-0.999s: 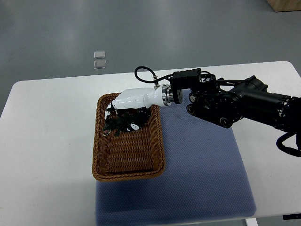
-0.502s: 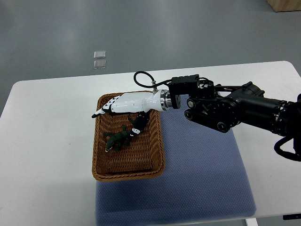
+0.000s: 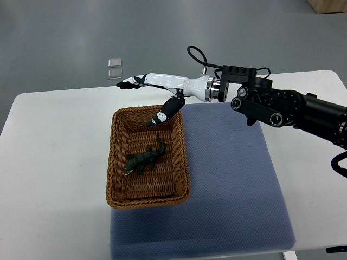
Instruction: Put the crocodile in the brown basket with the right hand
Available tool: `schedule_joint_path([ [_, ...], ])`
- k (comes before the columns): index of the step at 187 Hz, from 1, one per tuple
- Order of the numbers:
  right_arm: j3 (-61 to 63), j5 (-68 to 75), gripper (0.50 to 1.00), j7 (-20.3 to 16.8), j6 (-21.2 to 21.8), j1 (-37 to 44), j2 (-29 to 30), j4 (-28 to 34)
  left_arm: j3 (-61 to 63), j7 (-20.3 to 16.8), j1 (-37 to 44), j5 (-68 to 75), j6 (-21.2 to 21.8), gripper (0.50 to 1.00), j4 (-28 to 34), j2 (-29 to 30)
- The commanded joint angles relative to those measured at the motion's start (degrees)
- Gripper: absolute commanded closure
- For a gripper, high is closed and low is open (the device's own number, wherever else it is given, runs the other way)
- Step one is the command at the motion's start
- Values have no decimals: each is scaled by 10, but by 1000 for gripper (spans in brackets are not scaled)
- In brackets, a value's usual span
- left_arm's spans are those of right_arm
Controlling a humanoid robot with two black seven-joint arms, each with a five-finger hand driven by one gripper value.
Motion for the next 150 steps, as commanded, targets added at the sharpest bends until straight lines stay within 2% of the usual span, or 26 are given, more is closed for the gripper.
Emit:
schedule_joint_path([
  [1,3,83,574,-8,24,-11,-14,-2,0,0,0,0,0,500,0,0],
  [29,5,195,574,-39,46,-23,-37,-2,0,0,0,0,0,500,0,0],
  [81,40,476,572,-144,72,-72,-90,-3,0,0,0,0,0,500,0,0],
  [119,54,563,572,-169,73,-112,-98,-25,0,0,0,1,0,500,0,0],
  [150,95,633,572,-219,73,-147,-98,-30,0,0,0,0,0,500,0,0],
])
